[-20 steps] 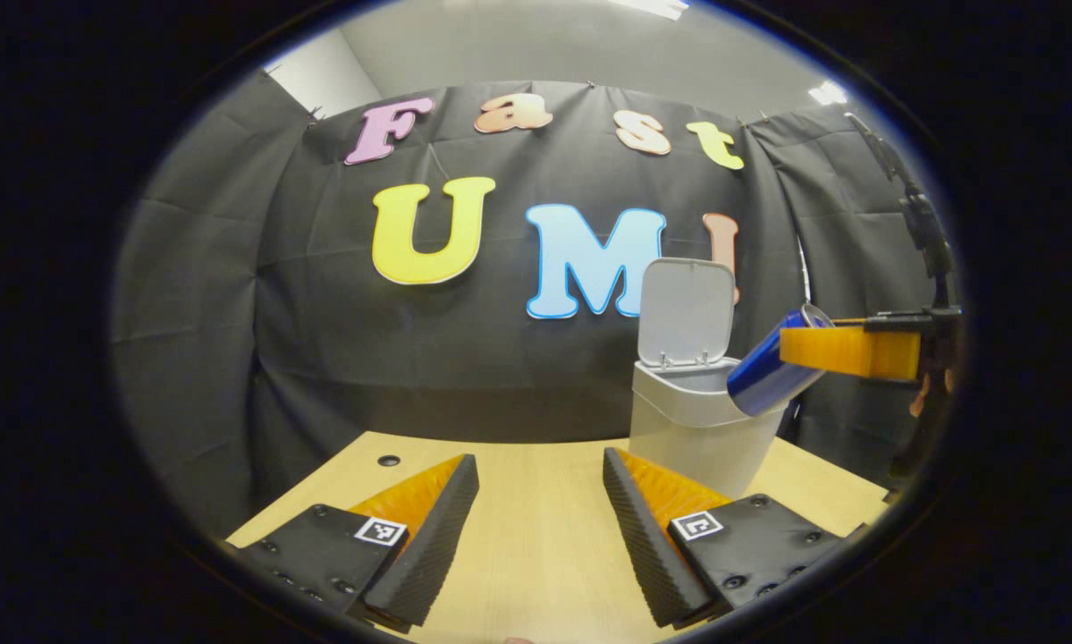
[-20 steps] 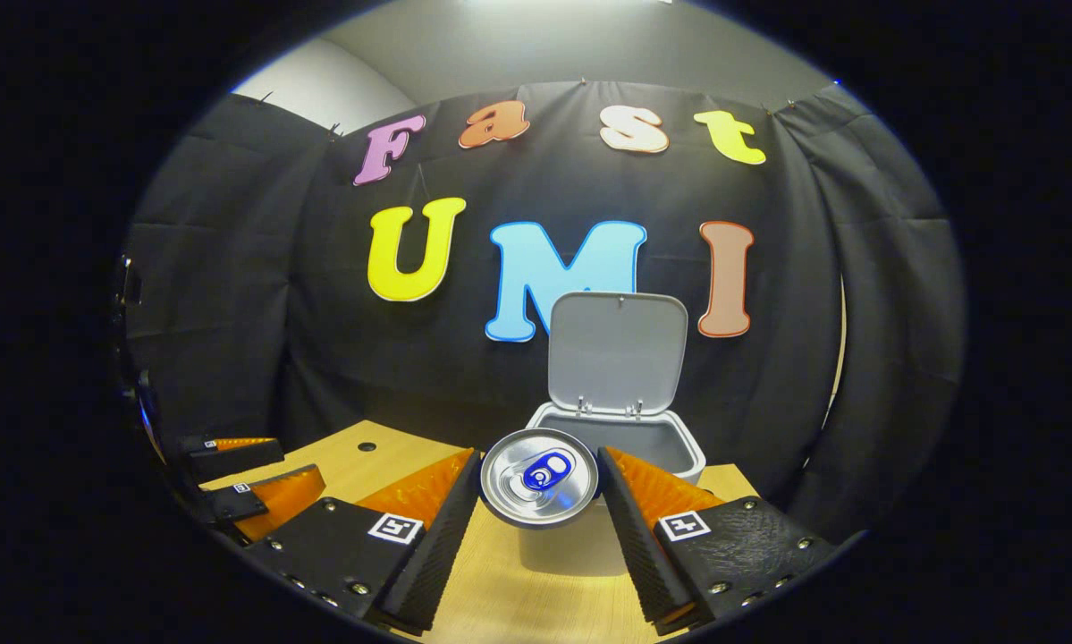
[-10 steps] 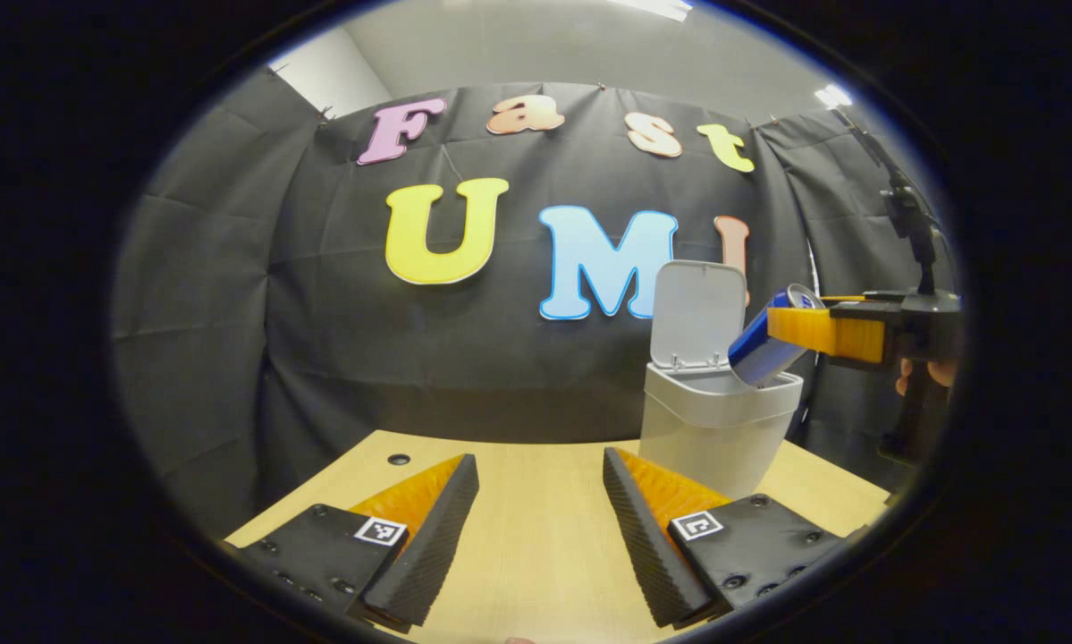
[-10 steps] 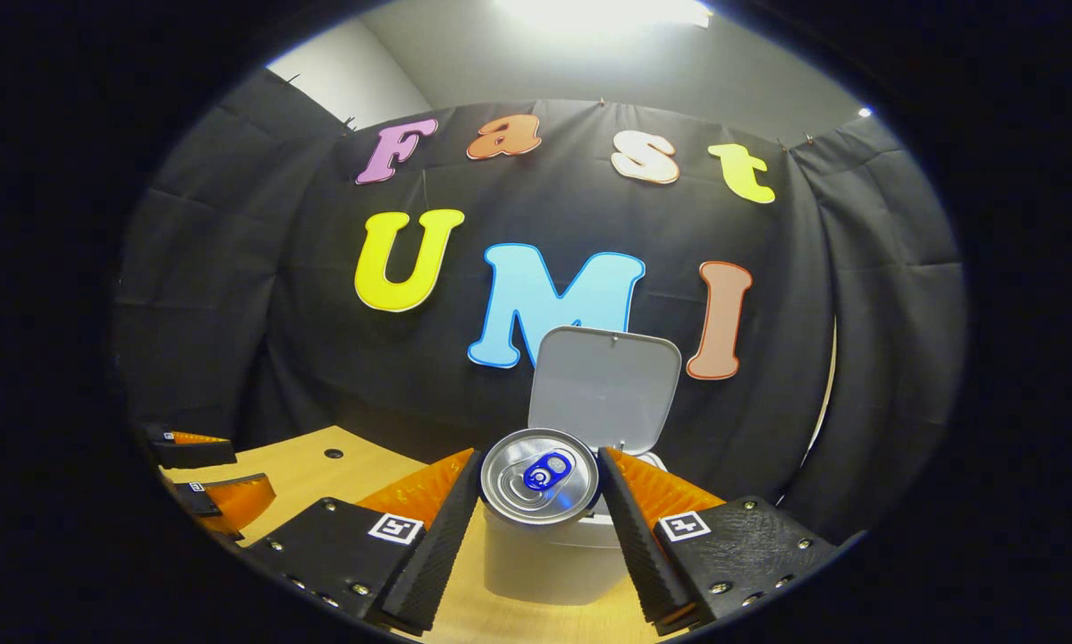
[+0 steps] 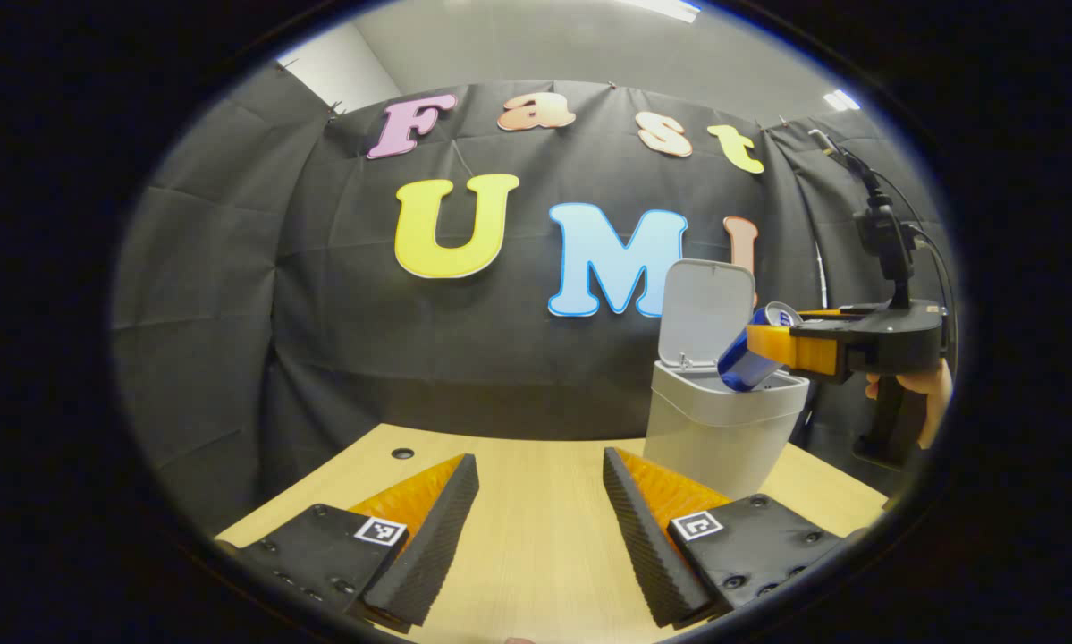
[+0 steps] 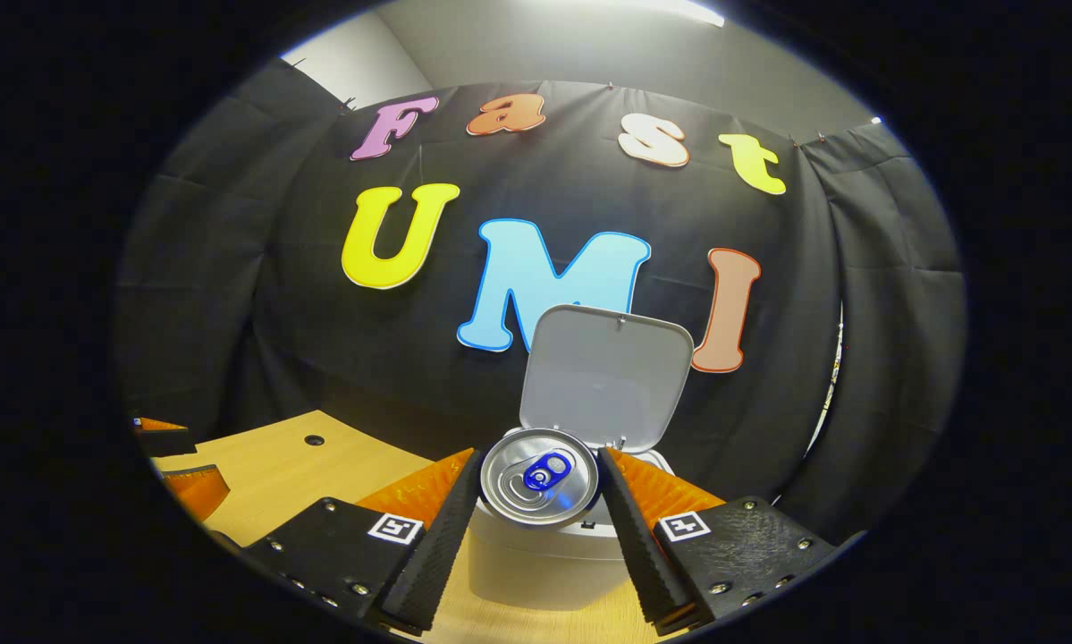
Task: Press the lid of the desktop garbage bin to open it, pick up the crumpled paper on the desktop and throw it into the bin, then pick up the pop can on the desktop and drop it into the bin, and finally close the garbage bin lid.
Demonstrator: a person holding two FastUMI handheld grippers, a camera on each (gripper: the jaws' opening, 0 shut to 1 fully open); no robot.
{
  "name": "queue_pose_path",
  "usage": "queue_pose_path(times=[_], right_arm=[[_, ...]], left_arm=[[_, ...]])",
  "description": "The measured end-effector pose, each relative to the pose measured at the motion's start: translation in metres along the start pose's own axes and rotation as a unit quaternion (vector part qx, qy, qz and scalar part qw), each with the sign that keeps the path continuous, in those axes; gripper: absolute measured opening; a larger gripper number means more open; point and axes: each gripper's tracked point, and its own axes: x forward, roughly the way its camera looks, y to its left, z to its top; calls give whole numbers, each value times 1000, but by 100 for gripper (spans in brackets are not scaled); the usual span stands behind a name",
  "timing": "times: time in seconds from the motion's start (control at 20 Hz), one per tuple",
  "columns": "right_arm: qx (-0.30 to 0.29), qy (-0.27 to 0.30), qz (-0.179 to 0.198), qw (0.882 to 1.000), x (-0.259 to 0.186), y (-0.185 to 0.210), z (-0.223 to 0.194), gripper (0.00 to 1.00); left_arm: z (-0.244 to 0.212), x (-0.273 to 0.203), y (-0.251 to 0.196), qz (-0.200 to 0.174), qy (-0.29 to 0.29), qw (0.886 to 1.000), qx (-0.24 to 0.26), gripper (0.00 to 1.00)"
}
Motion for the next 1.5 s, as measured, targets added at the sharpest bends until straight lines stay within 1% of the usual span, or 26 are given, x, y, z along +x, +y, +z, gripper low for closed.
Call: queue_pose_path(times=[0.2, 0.35, 0.45, 0.85, 0.9, 1.15, 1.2, 1.25, 1.35, 1.5], right_arm=[[-3, 16, -3, 1000, 6, 1, -10, 83], [-3, 17, -5, 1000, 7, 2, -12, 84], [-6, 16, -6, 1000, 6, 2, -13, 90], [0, 27, -9, 1000, -1, -3, -24, 91], [1, 28, -10, 1000, -2, -4, -24, 91], [19, 28, -13, 999, -4, -11, -19, 91], [19, 28, -15, 999, -6, -14, -15, 91], [19, 23, -18, 999, -6, -17, -10, 91], [22, 15, -23, 999, -7, -24, -2, 91], [33, 9, -28, 999, -8, -30, 8, 91]], left_arm=[[-3, 0, -1, -1, 3, 1000, -3, 94], [-4, -1, -1, 3, 7, 1000, -2, 94], [-3, -2, 0, 5, 9, 1000, -2, 94], [0, -4, -2, 0, 9, 1000, 4, 94], [1, -5, -3, -1, 9, 1000, 5, 92], [0, -10, -8, -10, 12, 1000, 3, 92], [0, -11, -9, -13, 13, 1000, 1, 95], [-1, -14, -10, -15, 13, 1000, 0, 95], [0, -17, -11, -18, 11, 1000, -1, 92], [3, -20, -12, -24, 8, 1000, -2, 92]])
